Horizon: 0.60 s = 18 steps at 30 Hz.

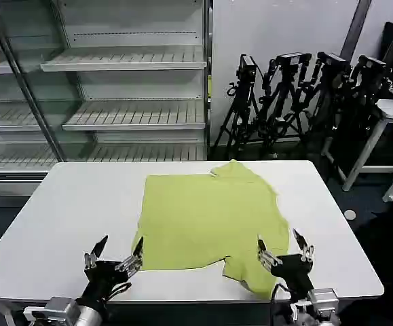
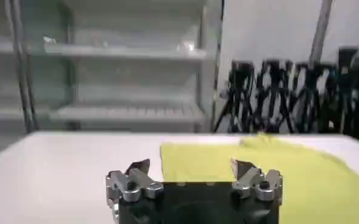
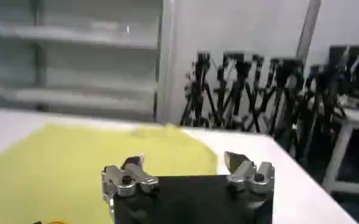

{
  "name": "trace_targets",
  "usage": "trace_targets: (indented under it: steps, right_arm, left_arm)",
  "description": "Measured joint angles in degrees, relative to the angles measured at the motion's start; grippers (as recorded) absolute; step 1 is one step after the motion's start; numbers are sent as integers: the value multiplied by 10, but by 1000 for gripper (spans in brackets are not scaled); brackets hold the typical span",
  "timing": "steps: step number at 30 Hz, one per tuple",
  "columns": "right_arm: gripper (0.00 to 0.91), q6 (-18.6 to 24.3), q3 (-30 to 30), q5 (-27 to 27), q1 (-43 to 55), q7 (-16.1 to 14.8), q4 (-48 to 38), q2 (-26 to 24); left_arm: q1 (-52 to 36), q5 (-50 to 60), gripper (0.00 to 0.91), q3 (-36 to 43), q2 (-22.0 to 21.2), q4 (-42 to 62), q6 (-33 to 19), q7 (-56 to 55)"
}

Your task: Fold and organize the clothes.

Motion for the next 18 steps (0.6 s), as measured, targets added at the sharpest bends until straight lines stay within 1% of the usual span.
trace_targets:
  steps: [5,13,14,15,16,17,18]
  right_arm:
    - [907,0,-1,-4,-18,-6,-13,6]
    - [907,5,-19,-5,-21,-14,-36,19]
    - [907,6,-22,-5,-21,-15,-38,21]
    - [907,8,-25,-5,-21,-16,-40,22]
    - [846,9,-28,-5,-20,-18,-43,24]
    - [373,9,-32,-5,-21,-18,-45,26]
    - [121,11,-34,-5,-21,-19,-47,27]
  left_arm:
    - [-11,-6,907,11,6,27,16,-2]
    - [-36,-10,907,27,8,81,32,-2]
    - [-40,-11,816,28,8,88,33,-2]
    - [-42,-11,534,29,8,95,34,-2]
    - [-45,-11,252,29,7,102,35,-3]
    - [-48,-12,20,30,7,109,36,-3]
    - [-50,-12,20,30,7,115,37,-4]
